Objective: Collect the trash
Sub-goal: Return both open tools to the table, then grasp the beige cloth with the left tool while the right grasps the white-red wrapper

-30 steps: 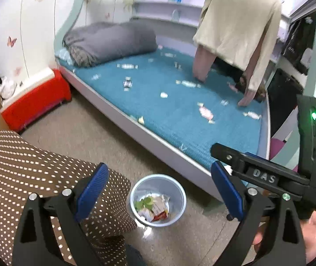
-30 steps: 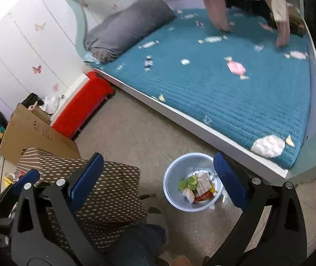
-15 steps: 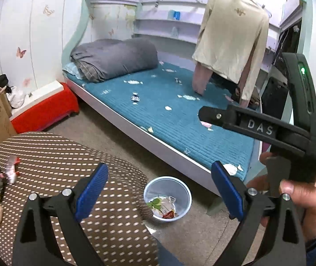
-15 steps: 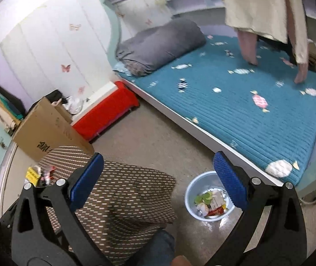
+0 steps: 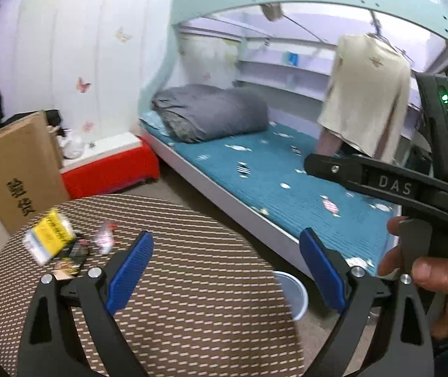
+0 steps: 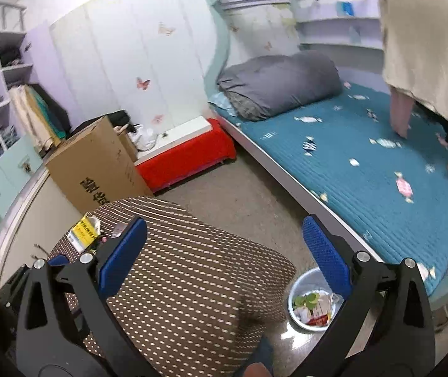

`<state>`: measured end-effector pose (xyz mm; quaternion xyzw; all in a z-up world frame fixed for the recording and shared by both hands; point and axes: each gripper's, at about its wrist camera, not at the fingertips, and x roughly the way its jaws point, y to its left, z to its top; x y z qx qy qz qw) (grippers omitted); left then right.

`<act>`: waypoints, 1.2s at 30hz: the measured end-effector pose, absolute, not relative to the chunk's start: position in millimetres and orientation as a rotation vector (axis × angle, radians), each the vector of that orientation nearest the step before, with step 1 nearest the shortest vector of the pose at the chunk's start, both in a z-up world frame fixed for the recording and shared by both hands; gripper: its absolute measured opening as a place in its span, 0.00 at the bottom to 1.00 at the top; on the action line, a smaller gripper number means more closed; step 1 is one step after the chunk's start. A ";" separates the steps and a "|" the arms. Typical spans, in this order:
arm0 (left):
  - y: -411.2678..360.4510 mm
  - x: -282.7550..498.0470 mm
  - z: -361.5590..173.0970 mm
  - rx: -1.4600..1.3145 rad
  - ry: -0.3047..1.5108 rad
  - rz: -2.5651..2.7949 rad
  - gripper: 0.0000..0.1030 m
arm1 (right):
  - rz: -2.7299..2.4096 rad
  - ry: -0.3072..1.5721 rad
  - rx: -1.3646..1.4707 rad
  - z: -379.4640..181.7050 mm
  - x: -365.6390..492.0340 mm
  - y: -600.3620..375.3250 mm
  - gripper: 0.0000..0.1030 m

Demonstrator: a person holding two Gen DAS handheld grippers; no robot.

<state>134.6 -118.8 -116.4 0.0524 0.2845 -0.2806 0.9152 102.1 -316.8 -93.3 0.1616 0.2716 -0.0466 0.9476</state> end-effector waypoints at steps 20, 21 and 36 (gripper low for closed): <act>56.3 215.4 -190.1 0.053 0.716 -0.248 0.89 | 0.167 0.811 0.087 -164.5 255.0 -163.8 0.94; 57.7 219.2 -195.5 0.058 0.728 -0.245 0.89 | 0.172 0.826 0.088 -170.6 261.3 -161.6 0.94; 52.2 258.4 -238.8 0.099 0.865 -0.287 0.67 | 0.231 0.938 -0.017 -224.9 315.1 -109.1 0.63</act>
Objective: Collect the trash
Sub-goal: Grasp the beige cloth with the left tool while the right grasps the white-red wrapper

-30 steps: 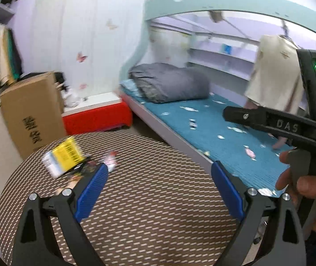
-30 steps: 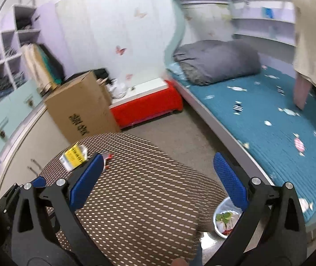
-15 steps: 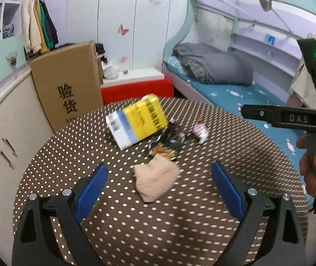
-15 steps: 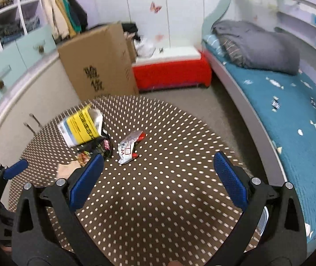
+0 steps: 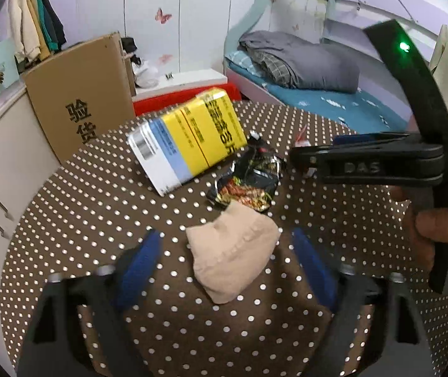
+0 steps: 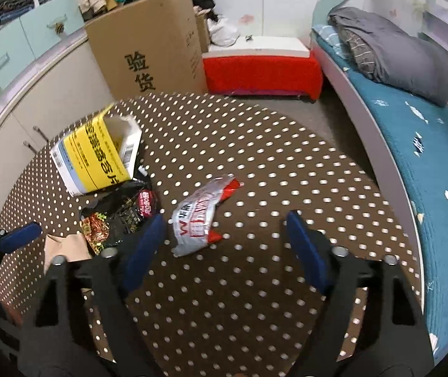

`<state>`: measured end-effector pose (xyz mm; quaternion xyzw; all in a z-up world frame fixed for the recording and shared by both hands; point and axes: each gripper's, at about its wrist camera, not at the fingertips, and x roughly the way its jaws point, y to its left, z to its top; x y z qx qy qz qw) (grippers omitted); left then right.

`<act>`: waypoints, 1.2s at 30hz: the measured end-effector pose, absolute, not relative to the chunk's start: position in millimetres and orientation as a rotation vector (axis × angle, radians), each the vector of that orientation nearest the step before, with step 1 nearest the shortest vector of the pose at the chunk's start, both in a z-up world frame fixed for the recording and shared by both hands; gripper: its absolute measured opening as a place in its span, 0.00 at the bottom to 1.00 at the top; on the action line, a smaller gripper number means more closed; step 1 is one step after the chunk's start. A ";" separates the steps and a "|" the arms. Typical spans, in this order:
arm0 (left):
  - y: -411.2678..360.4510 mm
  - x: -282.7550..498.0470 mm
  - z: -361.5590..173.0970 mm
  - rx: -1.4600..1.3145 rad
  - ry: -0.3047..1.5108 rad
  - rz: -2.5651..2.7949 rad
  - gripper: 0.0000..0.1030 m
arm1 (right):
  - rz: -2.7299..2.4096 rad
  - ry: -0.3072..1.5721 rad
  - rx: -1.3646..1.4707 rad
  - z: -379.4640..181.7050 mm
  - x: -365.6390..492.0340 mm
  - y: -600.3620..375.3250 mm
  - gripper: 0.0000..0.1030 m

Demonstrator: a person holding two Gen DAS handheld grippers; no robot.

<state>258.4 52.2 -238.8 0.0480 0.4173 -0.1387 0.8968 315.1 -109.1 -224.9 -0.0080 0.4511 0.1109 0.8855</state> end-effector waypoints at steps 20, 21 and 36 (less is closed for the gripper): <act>22.1 200.2 -222.0 -0.007 0.866 -0.315 0.15 | 0.266 0.840 0.204 -190.4 209.2 -198.5 0.26; 17.7 195.4 -218.4 -0.015 0.862 -0.322 0.15 | 0.268 0.828 0.212 -186.3 200.8 -203.3 0.26; -70.0 158.9 -138.6 -0.021 0.703 -0.465 0.15 | 0.157 0.626 0.318 -125.3 118.2 -301.2 0.26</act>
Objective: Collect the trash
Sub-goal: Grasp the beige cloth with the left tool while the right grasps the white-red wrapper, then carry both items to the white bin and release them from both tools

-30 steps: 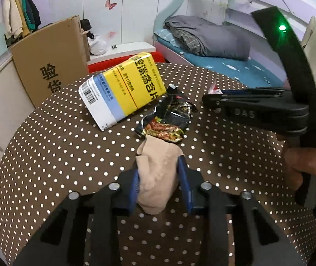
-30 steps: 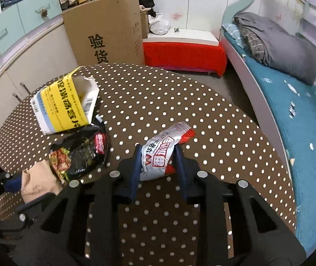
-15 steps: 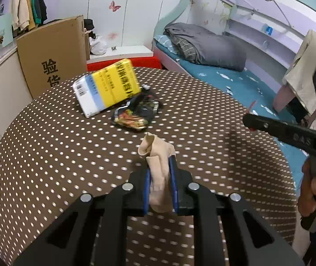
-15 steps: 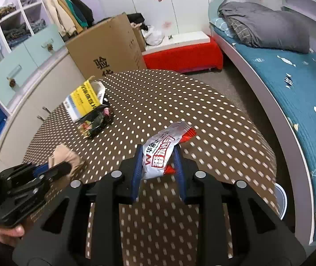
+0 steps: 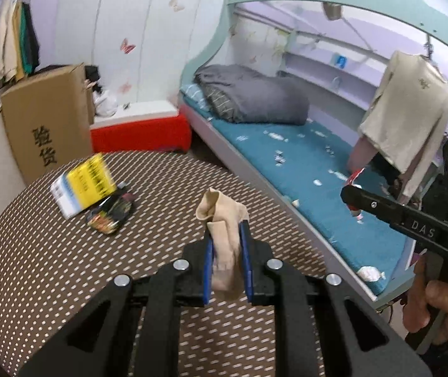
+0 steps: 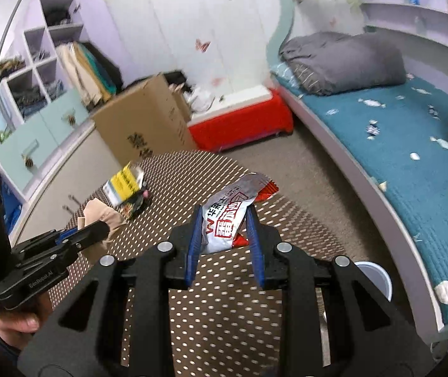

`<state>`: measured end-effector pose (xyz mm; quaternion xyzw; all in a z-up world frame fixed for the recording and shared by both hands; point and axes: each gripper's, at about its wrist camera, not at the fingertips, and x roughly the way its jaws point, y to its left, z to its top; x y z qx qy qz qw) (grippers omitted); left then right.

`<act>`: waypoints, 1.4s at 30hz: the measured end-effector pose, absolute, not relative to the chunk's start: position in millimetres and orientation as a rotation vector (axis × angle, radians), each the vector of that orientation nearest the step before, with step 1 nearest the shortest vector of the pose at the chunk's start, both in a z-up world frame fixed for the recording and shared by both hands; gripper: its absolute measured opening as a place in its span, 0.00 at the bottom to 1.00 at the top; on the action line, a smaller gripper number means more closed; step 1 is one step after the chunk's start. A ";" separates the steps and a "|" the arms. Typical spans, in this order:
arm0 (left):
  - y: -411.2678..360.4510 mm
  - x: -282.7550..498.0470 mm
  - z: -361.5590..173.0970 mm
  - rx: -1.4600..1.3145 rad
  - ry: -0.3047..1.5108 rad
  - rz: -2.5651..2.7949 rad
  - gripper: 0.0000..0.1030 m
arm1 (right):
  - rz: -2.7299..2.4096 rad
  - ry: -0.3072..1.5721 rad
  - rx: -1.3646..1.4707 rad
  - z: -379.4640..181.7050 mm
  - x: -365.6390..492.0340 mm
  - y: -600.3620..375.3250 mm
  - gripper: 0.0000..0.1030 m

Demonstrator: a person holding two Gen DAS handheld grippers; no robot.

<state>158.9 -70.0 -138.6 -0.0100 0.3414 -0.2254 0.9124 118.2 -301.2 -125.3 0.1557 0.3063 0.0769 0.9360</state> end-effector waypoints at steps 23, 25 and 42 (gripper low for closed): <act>-235.2 147.9 -127.5 0.053 0.699 -0.747 0.15 | -0.150 0.593 0.448 -149.3 60.8 -456.2 0.27; -249.4 150.9 -135.2 0.059 0.725 -0.762 0.15 | -0.165 0.610 0.464 -159.1 62.1 -466.6 0.27; -358.1 185.2 -229.4 0.169 0.946 -0.830 0.15 | -0.242 0.756 0.580 -238.7 85.5 -525.6 0.27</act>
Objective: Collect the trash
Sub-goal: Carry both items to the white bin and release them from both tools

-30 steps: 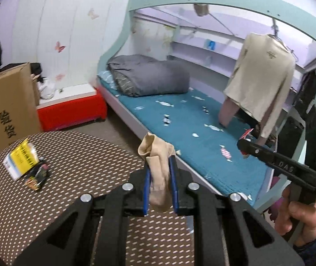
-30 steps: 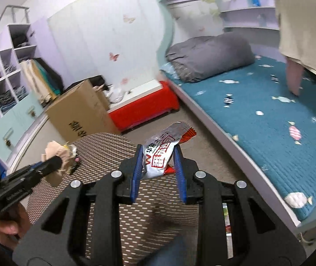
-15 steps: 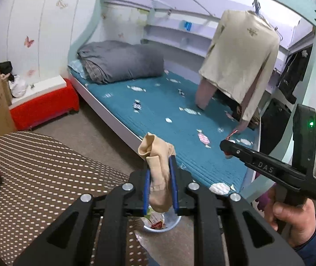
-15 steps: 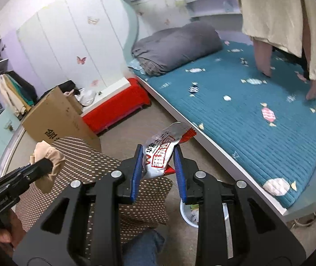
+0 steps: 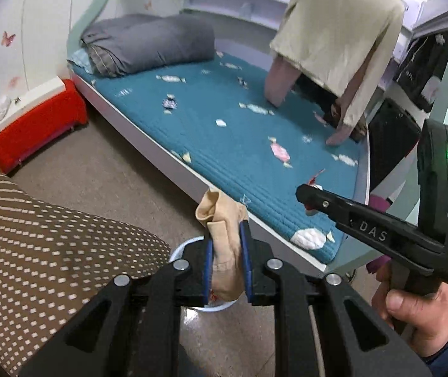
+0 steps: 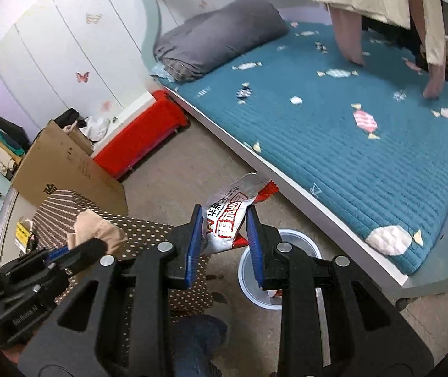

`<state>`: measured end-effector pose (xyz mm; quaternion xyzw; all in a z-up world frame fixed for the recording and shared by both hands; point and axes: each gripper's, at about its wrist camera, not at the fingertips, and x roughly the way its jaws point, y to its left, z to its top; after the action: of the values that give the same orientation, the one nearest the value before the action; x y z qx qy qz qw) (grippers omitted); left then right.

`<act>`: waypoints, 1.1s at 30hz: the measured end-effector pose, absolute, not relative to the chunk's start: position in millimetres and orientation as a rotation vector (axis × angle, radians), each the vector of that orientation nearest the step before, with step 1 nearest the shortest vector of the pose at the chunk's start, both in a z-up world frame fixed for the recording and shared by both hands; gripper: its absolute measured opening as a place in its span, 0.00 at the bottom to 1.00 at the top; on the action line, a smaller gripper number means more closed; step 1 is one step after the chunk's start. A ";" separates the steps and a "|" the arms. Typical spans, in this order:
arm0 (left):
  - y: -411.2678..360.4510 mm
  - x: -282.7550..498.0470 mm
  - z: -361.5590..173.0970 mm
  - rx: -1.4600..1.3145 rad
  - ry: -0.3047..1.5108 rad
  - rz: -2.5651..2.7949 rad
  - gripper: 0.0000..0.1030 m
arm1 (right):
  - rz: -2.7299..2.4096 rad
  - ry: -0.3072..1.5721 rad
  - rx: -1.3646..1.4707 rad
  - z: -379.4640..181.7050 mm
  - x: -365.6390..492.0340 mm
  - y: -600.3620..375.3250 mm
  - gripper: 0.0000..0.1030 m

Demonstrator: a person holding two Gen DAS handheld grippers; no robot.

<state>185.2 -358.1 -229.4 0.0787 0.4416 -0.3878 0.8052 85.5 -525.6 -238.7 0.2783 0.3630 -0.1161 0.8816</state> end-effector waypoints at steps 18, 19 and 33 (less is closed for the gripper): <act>-398.0 218.3 -290.3 0.237 1.069 -0.776 0.86 | -0.288 0.892 0.770 -329.1 107.4 -563.4 0.68; -396.9 220.5 -291.6 0.238 1.090 -0.774 0.86 | -0.307 0.895 0.781 -331.5 104.6 -564.9 0.72; -357.0 198.1 -236.7 0.214 0.933 -0.713 0.88 | -0.402 0.833 0.699 -281.8 82.1 -544.1 0.94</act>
<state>198.1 -357.0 -236.7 0.1009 0.4391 -0.3359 0.8272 82.1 -544.1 -281.8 0.3302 0.3935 -0.1899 0.8367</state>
